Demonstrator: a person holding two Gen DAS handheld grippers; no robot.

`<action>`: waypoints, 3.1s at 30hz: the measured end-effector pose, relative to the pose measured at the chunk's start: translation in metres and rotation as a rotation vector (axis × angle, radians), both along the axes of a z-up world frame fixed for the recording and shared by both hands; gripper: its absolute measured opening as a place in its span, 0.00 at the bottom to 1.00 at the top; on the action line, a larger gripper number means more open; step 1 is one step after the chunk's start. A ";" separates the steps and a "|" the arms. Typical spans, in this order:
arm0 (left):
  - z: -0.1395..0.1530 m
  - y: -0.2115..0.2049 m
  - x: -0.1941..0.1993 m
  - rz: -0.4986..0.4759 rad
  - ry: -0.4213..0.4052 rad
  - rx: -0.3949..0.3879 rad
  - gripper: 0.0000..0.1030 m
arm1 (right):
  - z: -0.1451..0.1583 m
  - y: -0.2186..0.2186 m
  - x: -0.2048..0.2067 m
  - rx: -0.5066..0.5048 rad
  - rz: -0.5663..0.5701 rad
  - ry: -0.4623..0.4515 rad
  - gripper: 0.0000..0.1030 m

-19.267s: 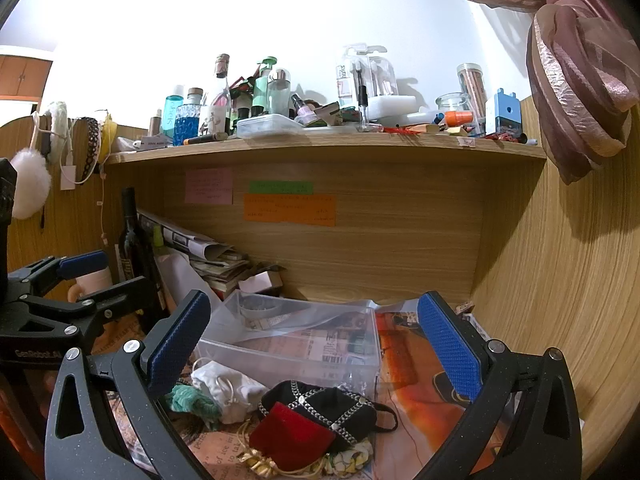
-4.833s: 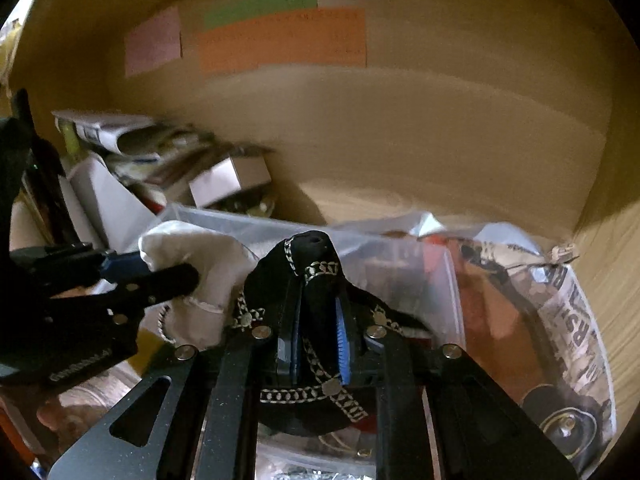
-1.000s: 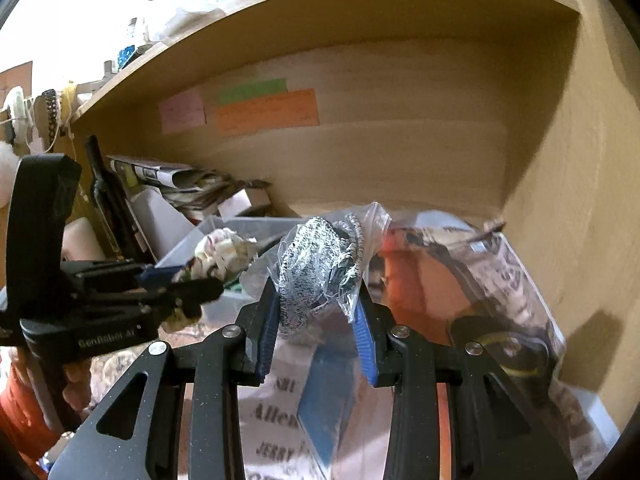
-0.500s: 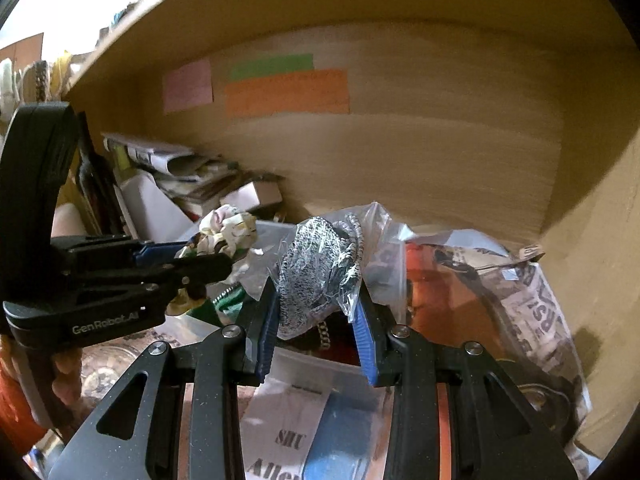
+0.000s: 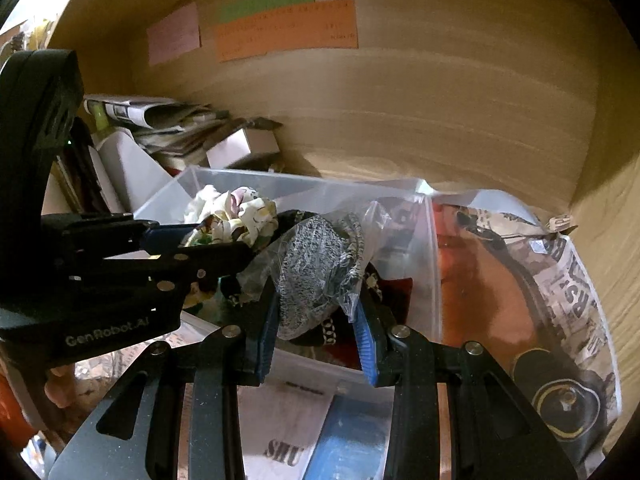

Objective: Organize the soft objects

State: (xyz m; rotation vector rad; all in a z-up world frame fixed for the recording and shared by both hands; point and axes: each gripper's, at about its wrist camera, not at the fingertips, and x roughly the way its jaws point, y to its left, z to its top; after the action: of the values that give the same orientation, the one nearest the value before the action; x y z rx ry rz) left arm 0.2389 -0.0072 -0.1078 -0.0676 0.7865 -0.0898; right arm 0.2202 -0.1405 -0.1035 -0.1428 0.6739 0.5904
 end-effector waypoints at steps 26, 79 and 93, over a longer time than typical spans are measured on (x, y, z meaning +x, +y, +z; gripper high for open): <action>0.076 0.012 -0.088 0.041 -0.276 0.046 0.64 | 0.063 -0.029 -0.053 0.086 -0.063 -0.200 0.75; 0.123 0.011 -0.205 0.054 -0.547 0.056 1.00 | 0.117 -0.033 -0.146 0.220 -0.066 -0.413 1.00; 0.121 0.016 -0.201 0.054 -0.536 0.036 1.00 | 0.116 -0.032 -0.147 0.220 -0.062 -0.412 1.00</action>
State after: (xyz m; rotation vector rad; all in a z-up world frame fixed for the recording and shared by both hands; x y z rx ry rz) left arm 0.0376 0.0084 0.0128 -0.0277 0.2501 -0.0390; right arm 0.0737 -0.1724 0.0129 -0.0352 0.2113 0.5502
